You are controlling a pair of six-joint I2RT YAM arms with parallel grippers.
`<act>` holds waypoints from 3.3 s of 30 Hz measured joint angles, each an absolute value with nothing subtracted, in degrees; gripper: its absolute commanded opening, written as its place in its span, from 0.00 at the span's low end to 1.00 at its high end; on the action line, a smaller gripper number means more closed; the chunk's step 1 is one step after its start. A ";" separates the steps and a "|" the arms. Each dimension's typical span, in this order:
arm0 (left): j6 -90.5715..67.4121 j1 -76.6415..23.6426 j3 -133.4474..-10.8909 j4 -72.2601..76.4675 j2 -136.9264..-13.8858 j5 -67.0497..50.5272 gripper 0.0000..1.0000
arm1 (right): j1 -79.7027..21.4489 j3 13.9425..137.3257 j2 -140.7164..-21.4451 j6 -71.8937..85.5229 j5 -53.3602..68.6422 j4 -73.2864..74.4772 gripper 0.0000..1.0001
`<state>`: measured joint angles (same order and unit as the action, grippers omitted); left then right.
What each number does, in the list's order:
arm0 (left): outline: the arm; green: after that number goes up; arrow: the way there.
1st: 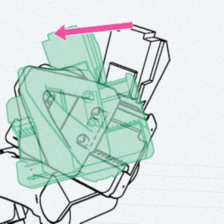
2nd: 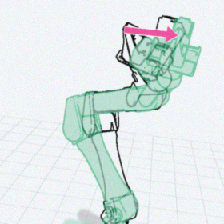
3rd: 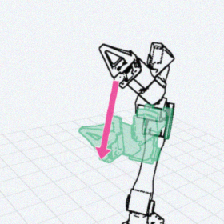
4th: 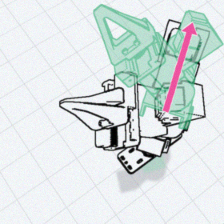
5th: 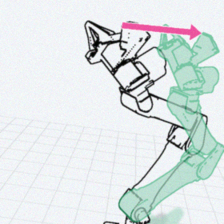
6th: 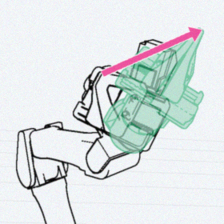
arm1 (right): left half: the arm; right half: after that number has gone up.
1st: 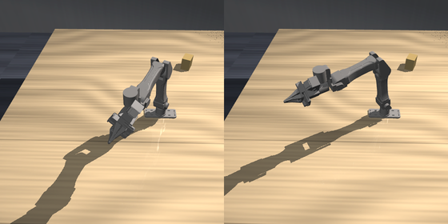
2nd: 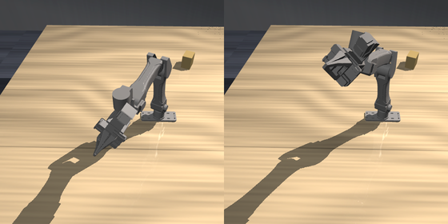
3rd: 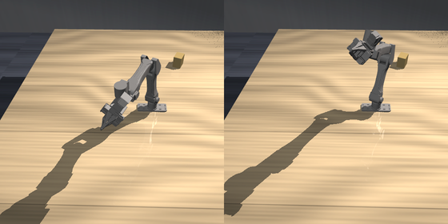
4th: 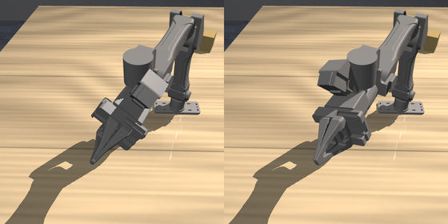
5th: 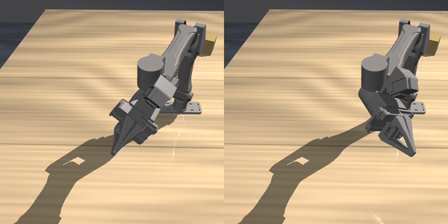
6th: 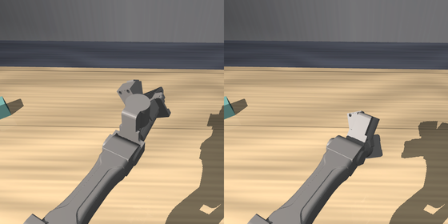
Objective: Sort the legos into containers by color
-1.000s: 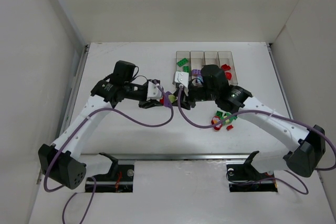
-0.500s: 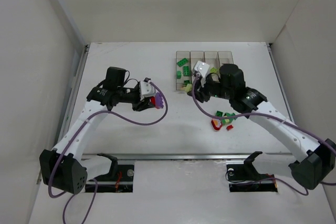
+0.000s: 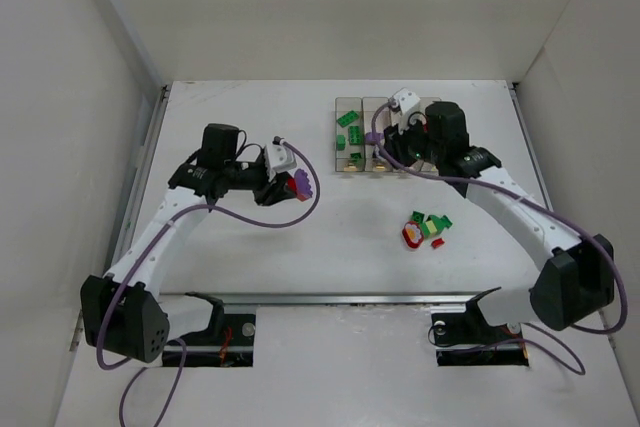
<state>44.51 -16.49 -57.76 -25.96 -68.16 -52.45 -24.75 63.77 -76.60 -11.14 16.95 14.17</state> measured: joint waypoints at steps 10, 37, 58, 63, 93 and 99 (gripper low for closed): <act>41.69 -16.49 -58.96 -22.85 -71.85 -52.47 0.00 | -13.72 81.76 -99.70 -2.92 -2.07 13.85 0.00; 40.56 -16.03 -61.34 -19.35 -72.16 -52.29 0.00 | -23.53 87.90 -84.86 -0.62 19.90 17.80 0.97; 41.74 -17.54 -55.86 -14.02 -57.56 -47.11 0.00 | -36.64 85.36 -93.89 28.16 34.24 11.49 0.92; 41.52 -17.56 -55.83 -14.39 -57.56 -46.52 0.00 | -36.91 85.36 -93.89 28.29 33.39 11.51 0.92; 38.20 -17.63 -55.81 -12.73 -59.09 -42.24 0.00 | -39.64 87.83 -98.78 31.88 36.67 11.16 0.30; 38.85 -17.67 -55.72 -12.32 -59.29 -41.19 0.00 | -39.33 88.09 -98.85 33.39 35.66 11.20 0.00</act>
<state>38.85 -17.67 -55.72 -12.32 -59.29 -41.19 -39.33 88.09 -98.85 33.39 35.66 11.20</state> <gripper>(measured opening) 0.330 0.427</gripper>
